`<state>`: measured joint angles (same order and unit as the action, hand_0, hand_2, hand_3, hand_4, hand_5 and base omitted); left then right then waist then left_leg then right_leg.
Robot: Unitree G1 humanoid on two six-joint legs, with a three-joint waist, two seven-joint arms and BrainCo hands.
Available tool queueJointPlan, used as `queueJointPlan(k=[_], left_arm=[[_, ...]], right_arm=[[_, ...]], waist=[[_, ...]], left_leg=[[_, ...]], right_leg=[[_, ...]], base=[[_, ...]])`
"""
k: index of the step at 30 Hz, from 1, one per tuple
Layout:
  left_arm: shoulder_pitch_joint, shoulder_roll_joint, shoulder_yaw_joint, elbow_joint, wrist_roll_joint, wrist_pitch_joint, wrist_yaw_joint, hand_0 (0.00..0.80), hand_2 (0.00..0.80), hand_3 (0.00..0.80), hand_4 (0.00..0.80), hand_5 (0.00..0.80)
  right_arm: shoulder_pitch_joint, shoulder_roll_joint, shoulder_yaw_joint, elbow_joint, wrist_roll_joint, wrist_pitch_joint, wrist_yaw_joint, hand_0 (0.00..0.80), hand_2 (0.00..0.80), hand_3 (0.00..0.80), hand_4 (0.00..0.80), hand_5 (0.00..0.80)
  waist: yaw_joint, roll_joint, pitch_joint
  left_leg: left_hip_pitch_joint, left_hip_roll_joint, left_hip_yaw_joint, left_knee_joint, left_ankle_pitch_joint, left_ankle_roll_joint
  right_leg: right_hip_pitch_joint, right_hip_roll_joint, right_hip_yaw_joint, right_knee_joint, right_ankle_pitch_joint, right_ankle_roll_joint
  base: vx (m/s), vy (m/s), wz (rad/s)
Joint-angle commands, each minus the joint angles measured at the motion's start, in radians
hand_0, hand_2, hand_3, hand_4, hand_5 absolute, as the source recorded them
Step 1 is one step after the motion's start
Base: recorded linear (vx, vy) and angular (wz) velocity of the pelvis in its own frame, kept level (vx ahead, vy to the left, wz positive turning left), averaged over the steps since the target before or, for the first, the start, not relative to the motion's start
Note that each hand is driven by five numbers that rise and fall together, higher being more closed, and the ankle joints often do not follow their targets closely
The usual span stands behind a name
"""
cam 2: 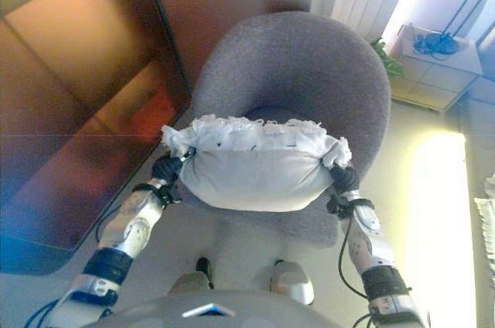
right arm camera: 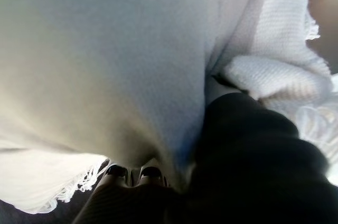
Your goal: Pick up the cushion and take it to the sofa
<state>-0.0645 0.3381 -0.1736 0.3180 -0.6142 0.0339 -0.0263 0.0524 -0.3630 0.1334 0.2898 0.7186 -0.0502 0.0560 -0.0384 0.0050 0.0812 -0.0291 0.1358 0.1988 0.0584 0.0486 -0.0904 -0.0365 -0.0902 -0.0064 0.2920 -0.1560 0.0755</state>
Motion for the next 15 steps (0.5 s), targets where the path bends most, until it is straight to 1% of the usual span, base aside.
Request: queueJointPlan(k=[1,2,4,6,8,9,11,12,13,15], left_arm=[[-0.081,-0.038,-0.029,-0.061,-0.045,-0.083,-0.065,0.8,0.8,0.8,0.8,0.8],[-0.082,-0.035,-0.028,-0.061,-0.044,-0.083,-0.066,0.8,0.8,0.8,0.8,0.8],[-0.087,-0.026,-0.033,-0.061,-0.03,-0.09,-0.062,0.8,0.8,0.8,0.8,0.8],[-0.097,-0.018,-0.037,-0.063,-0.021,-0.094,-0.061,0.8,0.8,0.8,0.8,0.8],[-0.108,-0.011,-0.042,-0.065,-0.015,-0.09,-0.058,0.8,0.8,0.8,0.8,0.8],[-0.113,-0.009,-0.045,-0.063,-0.012,-0.087,-0.06,0.8,0.8,0.8,0.8,0.8],[-0.113,-0.005,-0.051,-0.053,0.001,-0.088,-0.069,0.8,0.8,0.8,0.8,0.8],[-0.11,-0.001,-0.052,-0.051,0.001,-0.083,-0.072,0.8,0.8,0.8,0.8,0.8],[-0.105,0.003,-0.049,-0.054,-0.001,-0.072,-0.07,0.8,0.8,0.8,0.8,0.8],[-0.094,0.009,-0.041,-0.059,-0.003,-0.055,-0.071,0.8,0.8,0.8,0.8,0.8]], right_arm=[[-0.087,0.027,0.013,-0.121,0.004,-0.065,0.034,0.8,0.8,0.8,0.8,0.8],[-0.086,0.028,0.009,-0.121,0.011,-0.066,0.036,0.8,0.8,0.8,0.8,0.8],[-0.083,0.028,-0.002,-0.127,0.031,-0.061,0.046,0.8,0.8,0.8,0.8,0.8],[-0.087,0.042,-0.004,-0.118,0.022,-0.073,0.041,0.8,0.8,0.8,0.8,0.8],[-0.096,0.059,0.001,-0.105,0.02,-0.09,0.03,0.8,0.8,0.8,0.8,0.8],[-0.098,0.07,0.007,-0.105,0.018,-0.098,0.023,0.8,0.8,0.8,0.8,0.8],[-0.09,0.088,0.016,-0.104,0.012,-0.107,0.011,0.8,0.8,0.8,0.8,0.8],[-0.085,0.096,0.02,-0.105,0.01,-0.104,0.003,0.8,0.8,0.8,0.8,0.8],[-0.079,0.102,0.023,-0.104,0.006,-0.098,0.0,0.8,0.8,0.8,0.8,0.8],[-0.069,0.107,0.027,-0.095,-0.007,-0.092,0.005,0.8,0.8,0.8,0.8,0.8]], waist=[[-0.014,-0.006,-0.026],[-0.014,-0.007,-0.026],[-0.015,-0.009,-0.027],[-0.004,-0.016,-0.025],[0.01,-0.023,-0.023],[0.015,-0.022,-0.022],[0.02,-0.016,-0.024],[0.022,-0.013,-0.026],[0.024,-0.01,-0.029],[0.027,-0.01,-0.034]], left_leg=[[-0.131,0.026,0.02,-0.027,0.095,-0.008],[-0.127,0.02,0.021,-0.02,0.084,-0.004],[-0.113,0.002,0.018,-0.005,0.053,0.017],[-0.12,-0.022,0.012,0.025,0.022,0.04],[-0.128,-0.043,0.014,0.046,0.0,0.062],[-0.124,-0.05,0.02,0.051,-0.012,0.074],[-0.107,-0.063,0.032,0.056,-0.036,0.092],[-0.091,-0.069,0.035,0.053,-0.043,0.097],[-0.073,-0.076,0.038,0.049,-0.049,0.099],[-0.046,-0.087,0.044,0.04,-0.056,0.098]], right_leg=[[0.177,0.02,-0.041,-0.197,0.049,0.0],[0.176,0.012,-0.046,-0.186,0.046,0.006],[0.169,-0.004,-0.046,-0.156,0.04,0.021],[0.149,-0.028,-0.06,-0.094,0.048,0.04],[0.117,-0.055,-0.08,-0.011,0.078,0.059],[0.089,-0.073,-0.092,0.065,0.111,0.063],[0.037,-0.093,-0.096,0.196,0.153,0.064],[0.018,-0.099,-0.105,0.237,0.169,0.06],[0.002,-0.112,-0.121,0.256,0.184,0.056],[-0.021,-0.141,-0.15,0.222,0.198,0.047]], base=[[0.22,0.173,0.07],[0.245,0.199,0.06],[0.205,0.169,0.04],[0.171,0.153,-0.01],[0.14,0.16,-0.05],[0.145,0.193,-0.14],[0.185,0.204,-0.21],[0.222,0.173,-0.23],[0.224,0.131,-0.23],[0.219,0.054,-0.26]])
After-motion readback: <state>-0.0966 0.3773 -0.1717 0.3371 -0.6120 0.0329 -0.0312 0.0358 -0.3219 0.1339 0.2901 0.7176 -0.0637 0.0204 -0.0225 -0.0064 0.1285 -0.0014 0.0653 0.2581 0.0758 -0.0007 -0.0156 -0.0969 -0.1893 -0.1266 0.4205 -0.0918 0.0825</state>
